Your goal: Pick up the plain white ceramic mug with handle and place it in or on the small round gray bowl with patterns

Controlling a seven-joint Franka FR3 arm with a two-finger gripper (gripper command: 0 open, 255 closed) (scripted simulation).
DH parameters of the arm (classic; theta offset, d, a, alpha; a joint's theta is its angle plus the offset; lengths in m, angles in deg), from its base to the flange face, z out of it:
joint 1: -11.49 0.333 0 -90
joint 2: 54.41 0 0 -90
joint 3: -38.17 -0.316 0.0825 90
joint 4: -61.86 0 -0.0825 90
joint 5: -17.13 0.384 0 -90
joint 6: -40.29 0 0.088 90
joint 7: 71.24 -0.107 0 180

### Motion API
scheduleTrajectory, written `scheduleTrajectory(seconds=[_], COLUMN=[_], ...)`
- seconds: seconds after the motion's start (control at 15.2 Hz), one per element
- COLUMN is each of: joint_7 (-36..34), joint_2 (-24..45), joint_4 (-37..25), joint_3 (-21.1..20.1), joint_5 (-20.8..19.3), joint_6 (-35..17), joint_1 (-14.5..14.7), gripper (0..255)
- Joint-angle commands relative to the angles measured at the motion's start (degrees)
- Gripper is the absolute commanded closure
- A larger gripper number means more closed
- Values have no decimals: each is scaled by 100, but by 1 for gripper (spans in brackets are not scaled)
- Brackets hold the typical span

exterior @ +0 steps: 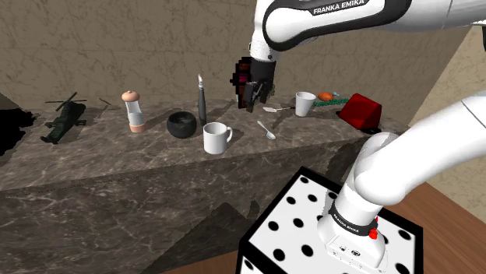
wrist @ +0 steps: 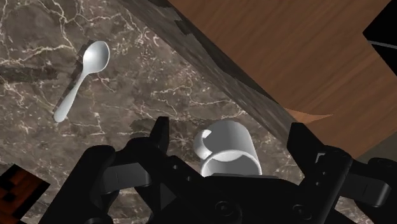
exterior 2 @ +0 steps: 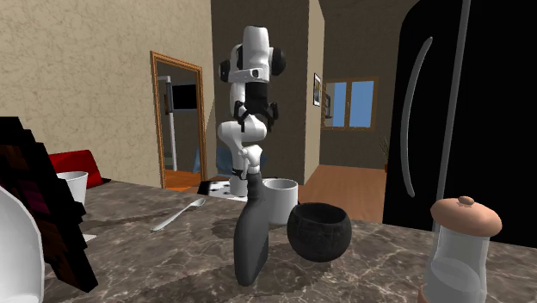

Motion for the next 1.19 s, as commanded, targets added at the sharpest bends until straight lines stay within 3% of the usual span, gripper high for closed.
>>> scheduleTrajectory(seconds=[0.0, 0.46, 0.99, 1.12], joint_7=[-119, -575, -1110, -1119], joint_2=[418, 1850, 3578, 3658], joint_4=[-95, -615, -1658, -1596], joint_3=[-78, -359, -570, -566], joint_5=[36, 71, -89, -102], joint_6=[-319, -1191, -1825, -1968], joint_1=[34, 148, 294, 297], gripper=[0, 0, 0, 0])
